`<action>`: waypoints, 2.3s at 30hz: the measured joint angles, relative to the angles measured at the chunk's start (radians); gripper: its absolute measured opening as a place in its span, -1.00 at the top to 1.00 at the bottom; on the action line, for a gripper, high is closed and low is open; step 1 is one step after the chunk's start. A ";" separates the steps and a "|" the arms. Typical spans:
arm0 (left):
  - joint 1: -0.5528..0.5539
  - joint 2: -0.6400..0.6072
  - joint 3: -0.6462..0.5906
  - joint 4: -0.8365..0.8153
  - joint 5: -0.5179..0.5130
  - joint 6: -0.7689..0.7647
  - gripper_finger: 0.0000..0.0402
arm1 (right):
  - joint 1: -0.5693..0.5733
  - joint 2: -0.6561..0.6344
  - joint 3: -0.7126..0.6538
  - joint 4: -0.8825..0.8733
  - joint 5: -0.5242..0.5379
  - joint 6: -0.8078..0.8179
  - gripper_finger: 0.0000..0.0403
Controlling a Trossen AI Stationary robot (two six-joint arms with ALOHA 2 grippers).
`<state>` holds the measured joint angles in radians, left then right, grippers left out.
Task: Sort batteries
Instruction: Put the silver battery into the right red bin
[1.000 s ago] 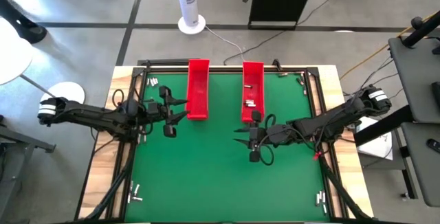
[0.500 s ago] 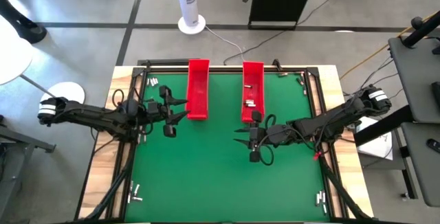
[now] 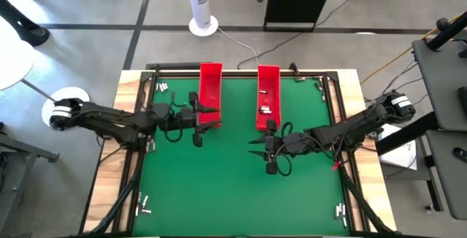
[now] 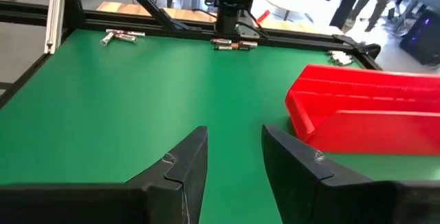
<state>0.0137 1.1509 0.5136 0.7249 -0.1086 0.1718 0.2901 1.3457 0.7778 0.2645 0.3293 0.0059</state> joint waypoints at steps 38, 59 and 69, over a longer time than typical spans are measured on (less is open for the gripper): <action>-0.291 0.518 0.436 0.126 0.036 -0.131 0.21 | 0.513 -0.034 0.183 -1.109 -0.122 1.058 0.42; -0.548 0.891 0.908 0.104 -0.094 -0.106 0.21 | 0.871 0.165 0.218 -1.193 -0.381 1.320 -0.11; -0.559 1.001 1.023 0.092 -0.166 -0.190 0.21 | 0.871 0.252 0.256 -1.173 -0.426 1.075 -0.17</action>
<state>-0.5450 2.1514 1.5366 0.8165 -0.2751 -0.0179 1.1610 1.5979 1.0343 -0.9082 -0.0968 1.0813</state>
